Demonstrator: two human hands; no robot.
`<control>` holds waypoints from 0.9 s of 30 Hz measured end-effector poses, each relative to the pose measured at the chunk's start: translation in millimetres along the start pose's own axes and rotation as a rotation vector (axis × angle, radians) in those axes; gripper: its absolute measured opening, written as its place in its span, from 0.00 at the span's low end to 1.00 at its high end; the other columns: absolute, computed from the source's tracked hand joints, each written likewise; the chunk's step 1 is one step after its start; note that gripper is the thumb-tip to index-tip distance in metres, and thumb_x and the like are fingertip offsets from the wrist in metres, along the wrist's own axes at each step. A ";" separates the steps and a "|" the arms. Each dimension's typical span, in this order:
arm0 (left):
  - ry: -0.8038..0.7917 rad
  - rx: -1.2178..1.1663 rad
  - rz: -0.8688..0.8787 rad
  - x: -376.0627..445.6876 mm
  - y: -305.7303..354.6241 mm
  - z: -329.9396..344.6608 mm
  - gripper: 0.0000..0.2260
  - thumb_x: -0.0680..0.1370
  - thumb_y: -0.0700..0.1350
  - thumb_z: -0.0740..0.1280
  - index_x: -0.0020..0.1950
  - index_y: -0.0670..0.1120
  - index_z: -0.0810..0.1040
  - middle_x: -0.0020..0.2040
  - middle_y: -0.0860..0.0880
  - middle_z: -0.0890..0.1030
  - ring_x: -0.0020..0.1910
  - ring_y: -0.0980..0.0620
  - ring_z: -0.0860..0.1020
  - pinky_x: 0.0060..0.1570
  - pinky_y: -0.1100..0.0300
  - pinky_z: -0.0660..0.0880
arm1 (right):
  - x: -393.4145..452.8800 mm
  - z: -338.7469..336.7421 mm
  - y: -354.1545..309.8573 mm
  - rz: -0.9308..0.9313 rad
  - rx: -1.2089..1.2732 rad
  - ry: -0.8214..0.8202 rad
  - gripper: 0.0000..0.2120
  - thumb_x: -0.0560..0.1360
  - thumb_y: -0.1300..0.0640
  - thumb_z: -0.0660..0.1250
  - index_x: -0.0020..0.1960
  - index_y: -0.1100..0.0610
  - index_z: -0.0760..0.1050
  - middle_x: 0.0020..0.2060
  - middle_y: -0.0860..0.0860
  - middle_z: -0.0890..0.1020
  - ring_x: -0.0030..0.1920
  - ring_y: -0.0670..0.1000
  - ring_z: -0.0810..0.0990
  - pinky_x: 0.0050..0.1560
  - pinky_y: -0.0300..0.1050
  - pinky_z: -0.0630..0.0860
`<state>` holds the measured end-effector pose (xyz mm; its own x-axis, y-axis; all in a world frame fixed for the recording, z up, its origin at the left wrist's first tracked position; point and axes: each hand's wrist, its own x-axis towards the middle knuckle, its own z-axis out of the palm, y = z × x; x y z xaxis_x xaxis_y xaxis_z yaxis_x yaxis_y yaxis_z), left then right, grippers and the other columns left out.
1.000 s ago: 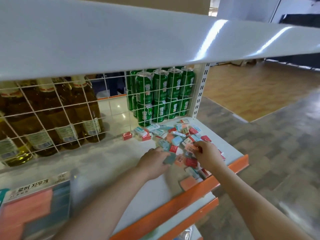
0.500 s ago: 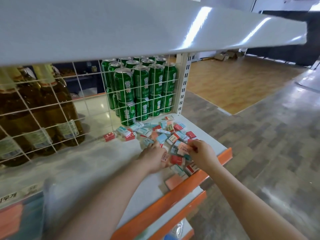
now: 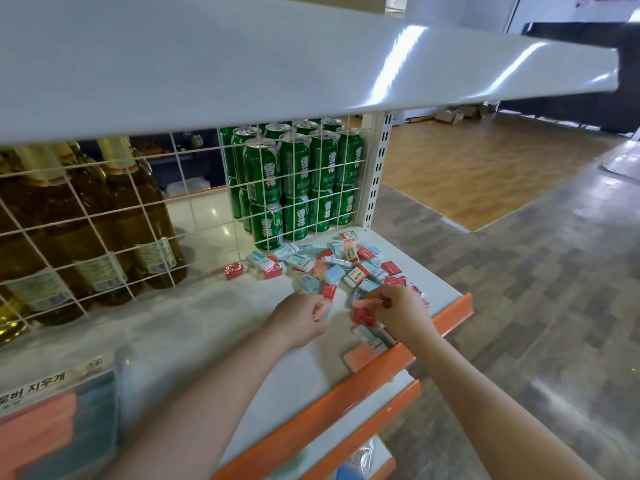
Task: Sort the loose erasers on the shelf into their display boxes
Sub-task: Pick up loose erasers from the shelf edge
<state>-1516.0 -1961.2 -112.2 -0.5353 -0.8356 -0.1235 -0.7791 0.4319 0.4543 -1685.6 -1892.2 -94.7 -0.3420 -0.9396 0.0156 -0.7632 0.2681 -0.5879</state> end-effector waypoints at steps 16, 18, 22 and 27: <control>0.189 -0.459 -0.192 -35.5 -22.3 -1.7 0.11 0.73 0.35 0.66 0.54 0.40 0.80 0.49 0.45 0.81 0.44 0.51 0.75 0.40 0.65 0.68 | -31.2 4.1 -2.9 -0.026 -0.031 -0.053 0.18 0.73 0.69 0.63 0.60 0.55 0.76 0.53 0.49 0.78 0.47 0.47 0.75 0.38 0.31 0.72; 0.189 -0.549 -0.197 -40.7 -25.3 -1.2 0.12 0.73 0.32 0.64 0.55 0.39 0.79 0.46 0.44 0.79 0.42 0.51 0.74 0.39 0.64 0.70 | -34.9 5.4 -7.1 -0.028 0.031 -0.050 0.18 0.72 0.70 0.63 0.59 0.55 0.76 0.52 0.49 0.79 0.45 0.47 0.77 0.36 0.31 0.72; 0.183 -0.700 -0.185 -51.1 -32.2 -1.5 0.15 0.75 0.32 0.65 0.61 0.39 0.77 0.43 0.47 0.75 0.38 0.53 0.74 0.44 0.59 0.76 | -41.1 9.0 -15.0 -0.035 0.104 -0.034 0.16 0.72 0.69 0.65 0.56 0.55 0.76 0.48 0.46 0.78 0.44 0.45 0.76 0.35 0.30 0.71; 0.162 -0.650 -0.122 -65.4 -34.7 -7.9 0.24 0.75 0.29 0.59 0.65 0.50 0.74 0.49 0.47 0.73 0.44 0.51 0.74 0.39 0.68 0.71 | -46.1 17.2 -24.5 -0.016 0.107 -0.080 0.12 0.71 0.67 0.65 0.50 0.52 0.72 0.49 0.48 0.78 0.48 0.48 0.77 0.43 0.36 0.74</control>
<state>-1451.4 -1924.2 -112.9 -0.3609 -0.9276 -0.0966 -0.4490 0.0821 0.8897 -1641.7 -1859.1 -95.0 -0.2819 -0.9587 -0.0367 -0.7039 0.2327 -0.6711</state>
